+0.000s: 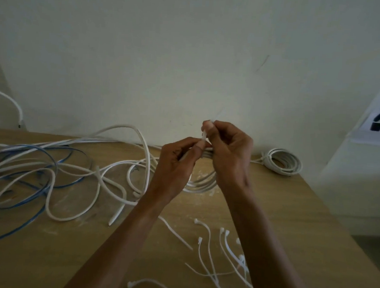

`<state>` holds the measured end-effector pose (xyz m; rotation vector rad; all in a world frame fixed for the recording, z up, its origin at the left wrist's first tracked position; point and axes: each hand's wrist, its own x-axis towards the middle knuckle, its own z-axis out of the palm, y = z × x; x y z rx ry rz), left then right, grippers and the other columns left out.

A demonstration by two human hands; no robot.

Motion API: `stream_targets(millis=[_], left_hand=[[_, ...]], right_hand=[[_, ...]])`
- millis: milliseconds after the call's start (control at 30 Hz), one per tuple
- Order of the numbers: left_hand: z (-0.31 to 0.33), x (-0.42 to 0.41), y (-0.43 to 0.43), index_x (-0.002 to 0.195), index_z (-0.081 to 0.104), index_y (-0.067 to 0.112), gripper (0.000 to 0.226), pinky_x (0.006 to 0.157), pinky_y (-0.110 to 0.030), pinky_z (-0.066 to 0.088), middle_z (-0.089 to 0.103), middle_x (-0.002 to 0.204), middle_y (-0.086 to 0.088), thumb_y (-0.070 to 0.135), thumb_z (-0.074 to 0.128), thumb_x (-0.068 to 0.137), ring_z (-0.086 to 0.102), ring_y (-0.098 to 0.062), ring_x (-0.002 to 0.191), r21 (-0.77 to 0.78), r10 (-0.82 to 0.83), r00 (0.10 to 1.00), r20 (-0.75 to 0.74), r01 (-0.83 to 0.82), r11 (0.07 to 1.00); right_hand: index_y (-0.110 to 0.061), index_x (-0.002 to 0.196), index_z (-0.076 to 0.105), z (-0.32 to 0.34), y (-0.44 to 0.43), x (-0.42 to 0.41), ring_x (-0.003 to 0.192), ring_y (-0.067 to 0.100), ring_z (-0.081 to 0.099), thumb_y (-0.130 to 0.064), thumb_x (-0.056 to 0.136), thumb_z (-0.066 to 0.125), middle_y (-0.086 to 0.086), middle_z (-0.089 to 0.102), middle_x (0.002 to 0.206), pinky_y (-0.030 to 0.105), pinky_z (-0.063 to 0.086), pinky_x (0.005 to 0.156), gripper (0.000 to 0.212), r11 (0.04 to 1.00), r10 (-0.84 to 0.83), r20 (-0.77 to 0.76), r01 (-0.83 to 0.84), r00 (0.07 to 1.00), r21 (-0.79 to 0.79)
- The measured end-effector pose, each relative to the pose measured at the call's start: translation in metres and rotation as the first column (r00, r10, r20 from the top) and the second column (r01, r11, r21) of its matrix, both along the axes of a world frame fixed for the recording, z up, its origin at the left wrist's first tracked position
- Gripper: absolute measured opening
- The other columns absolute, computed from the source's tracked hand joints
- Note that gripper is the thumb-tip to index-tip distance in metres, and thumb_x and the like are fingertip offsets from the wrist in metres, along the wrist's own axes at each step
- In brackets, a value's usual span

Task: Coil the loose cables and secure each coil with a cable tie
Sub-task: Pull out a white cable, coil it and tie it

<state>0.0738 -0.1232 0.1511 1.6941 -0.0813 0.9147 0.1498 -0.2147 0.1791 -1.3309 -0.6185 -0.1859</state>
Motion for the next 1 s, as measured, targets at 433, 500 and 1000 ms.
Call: stream_targets(millis=[433, 500, 1000], left_hand=[[-0.010, -0.004, 0.012, 0.111, 0.074, 0.012, 0.024, 0.060, -0.047, 0.050, 0.073, 0.081, -0.009, 0.030, 0.061, 0.102, 0.063, -0.033, 0.068, 0.196, -0.013, 0.996, -0.087, 0.030, 0.980], [-0.013, -0.003, 0.012, 0.110, 0.074, 0.012, 0.026, 0.061, -0.047, 0.050, 0.073, 0.081, -0.008, 0.032, 0.060, 0.102, 0.064, -0.029, 0.067, 0.206, 0.015, 0.996, -0.087, 0.004, 0.979], [-0.020, 0.019, 0.036, 0.102, 0.067, 0.012, 0.020, 0.041, -0.021, 0.026, 0.031, 0.058, 0.001, 0.021, 0.050, 0.105, 0.028, -0.008, 0.045, -0.711, -0.223, 0.974, -0.032, 0.135, 0.691]], right_hand=[[0.002, 0.087, 0.071, -0.011, 0.000, 0.008, 0.058, 0.017, 0.062, -0.010, 0.095, 0.067, 0.008, 0.065, 0.067, 0.027, 0.053, 0.054, 0.015, 0.972, 0.231, -0.275, -0.208, 0.933, 0.113], [0.004, 0.089, 0.070, -0.014, 0.001, 0.008, 0.058, 0.017, 0.063, -0.010, 0.096, 0.067, 0.009, 0.065, 0.068, 0.027, 0.053, 0.054, 0.016, 0.975, 0.216, -0.261, -0.193, 0.941, 0.109], [-0.004, 0.109, 0.065, -0.014, -0.032, 0.029, 0.075, 0.021, 0.073, -0.037, 0.101, 0.055, 0.012, 0.077, 0.087, 0.028, 0.056, 0.059, 0.035, 0.689, 0.407, -0.259, -0.480, 0.876, -0.543]])
